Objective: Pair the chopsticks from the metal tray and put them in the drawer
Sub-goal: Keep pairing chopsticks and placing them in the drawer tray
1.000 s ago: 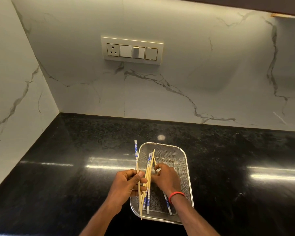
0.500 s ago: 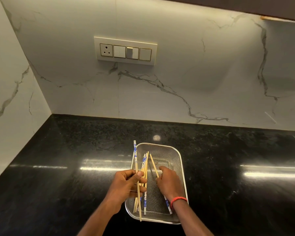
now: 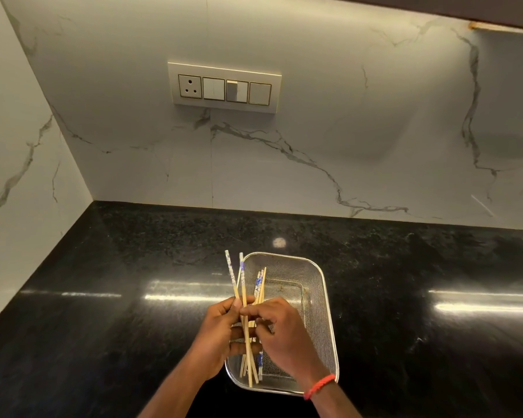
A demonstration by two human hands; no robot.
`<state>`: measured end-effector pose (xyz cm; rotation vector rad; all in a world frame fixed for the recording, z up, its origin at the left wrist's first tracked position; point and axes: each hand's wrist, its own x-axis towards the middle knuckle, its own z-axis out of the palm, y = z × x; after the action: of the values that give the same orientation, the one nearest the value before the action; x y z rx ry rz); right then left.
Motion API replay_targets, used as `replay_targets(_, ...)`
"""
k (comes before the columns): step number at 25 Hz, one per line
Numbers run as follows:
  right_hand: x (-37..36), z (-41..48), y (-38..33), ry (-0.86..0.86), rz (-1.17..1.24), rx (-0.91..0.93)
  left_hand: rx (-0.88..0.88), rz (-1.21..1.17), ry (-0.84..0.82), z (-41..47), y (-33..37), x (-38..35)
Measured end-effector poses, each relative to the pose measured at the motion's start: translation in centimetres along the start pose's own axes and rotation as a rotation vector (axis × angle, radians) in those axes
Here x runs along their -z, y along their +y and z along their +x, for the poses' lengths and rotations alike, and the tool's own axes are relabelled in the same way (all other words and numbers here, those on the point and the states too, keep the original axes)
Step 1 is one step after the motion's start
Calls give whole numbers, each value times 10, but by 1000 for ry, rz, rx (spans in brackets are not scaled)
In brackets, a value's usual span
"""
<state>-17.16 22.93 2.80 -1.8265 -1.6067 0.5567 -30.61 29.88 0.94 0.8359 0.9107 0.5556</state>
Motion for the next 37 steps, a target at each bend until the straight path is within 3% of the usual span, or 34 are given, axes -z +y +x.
replay_targets(2, 4, 4, -3, -29, -40, 57, 7, -10, -9, -1, 1, 2)
replay_targets(4, 6, 10, -3, 52, 15, 72, 0, -6, -18, -2, 3, 3)
replay_targets(7, 5, 22, 8, 225, 253, -142, -15, -2, 10, -2, 8, 4)
replay_targets(10, -6, 34, 24, 87, 174, -363, -21, 3, 37, -2, 9, 3)
replay_targets(14, -26, 37, 36, -76, 123, -492, -34, 9, 56, -4, 8, 5)
replay_targets(20, -17, 32, 53, 47, 432, -638, -42, 28, 29, -5, 8, 13)
replay_targets(26, 10, 24, 56, 158, 249, -543, -6, 33, -18, 2, 7, 5)
replay_targets(32, 31, 13, 31, 356, 540, -429, 30, 46, -68, 7, 4, -2)
replay_targets(37, 36, -7, 22, 240, 494, -348, 38, 51, -113, 9, 4, -9)
